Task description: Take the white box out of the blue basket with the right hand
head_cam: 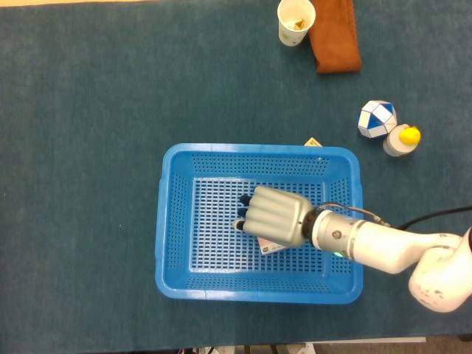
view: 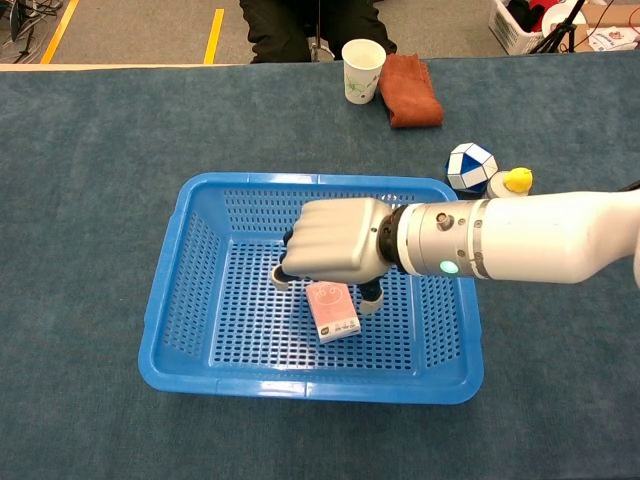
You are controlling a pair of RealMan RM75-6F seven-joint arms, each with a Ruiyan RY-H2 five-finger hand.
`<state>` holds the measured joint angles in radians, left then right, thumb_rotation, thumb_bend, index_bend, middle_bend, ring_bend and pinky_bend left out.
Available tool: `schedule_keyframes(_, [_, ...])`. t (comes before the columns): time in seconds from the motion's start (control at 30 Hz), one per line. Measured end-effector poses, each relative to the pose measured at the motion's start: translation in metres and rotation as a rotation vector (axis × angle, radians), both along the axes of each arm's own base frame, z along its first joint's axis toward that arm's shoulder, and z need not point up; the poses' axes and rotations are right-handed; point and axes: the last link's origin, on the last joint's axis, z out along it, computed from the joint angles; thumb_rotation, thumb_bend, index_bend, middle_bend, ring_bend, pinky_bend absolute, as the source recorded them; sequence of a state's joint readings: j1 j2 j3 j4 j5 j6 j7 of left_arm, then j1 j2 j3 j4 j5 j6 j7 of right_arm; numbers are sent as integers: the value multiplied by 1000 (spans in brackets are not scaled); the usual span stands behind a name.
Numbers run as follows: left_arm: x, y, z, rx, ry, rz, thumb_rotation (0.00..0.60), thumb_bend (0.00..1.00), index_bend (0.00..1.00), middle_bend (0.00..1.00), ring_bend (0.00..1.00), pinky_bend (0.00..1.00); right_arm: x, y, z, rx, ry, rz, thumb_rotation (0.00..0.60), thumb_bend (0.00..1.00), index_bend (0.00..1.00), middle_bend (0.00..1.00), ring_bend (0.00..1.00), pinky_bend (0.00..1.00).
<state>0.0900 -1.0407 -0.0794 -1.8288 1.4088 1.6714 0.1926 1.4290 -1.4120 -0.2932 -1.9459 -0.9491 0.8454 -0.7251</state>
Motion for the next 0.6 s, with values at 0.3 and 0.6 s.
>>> schedule_keyframes(0.3, [1, -1, 1, -2, -9, 0, 600, 248, 309, 342, 232, 217, -9, 0, -5, -17, 39, 56, 600, 41, 270, 346, 241, 491])
schedule_keyframes(0.6, [2, -2, 3, 6, -8, 3, 600, 248, 309, 342, 233, 216, -12, 5, -16, -44, 49, 165, 600, 38, 271, 321, 242, 491])
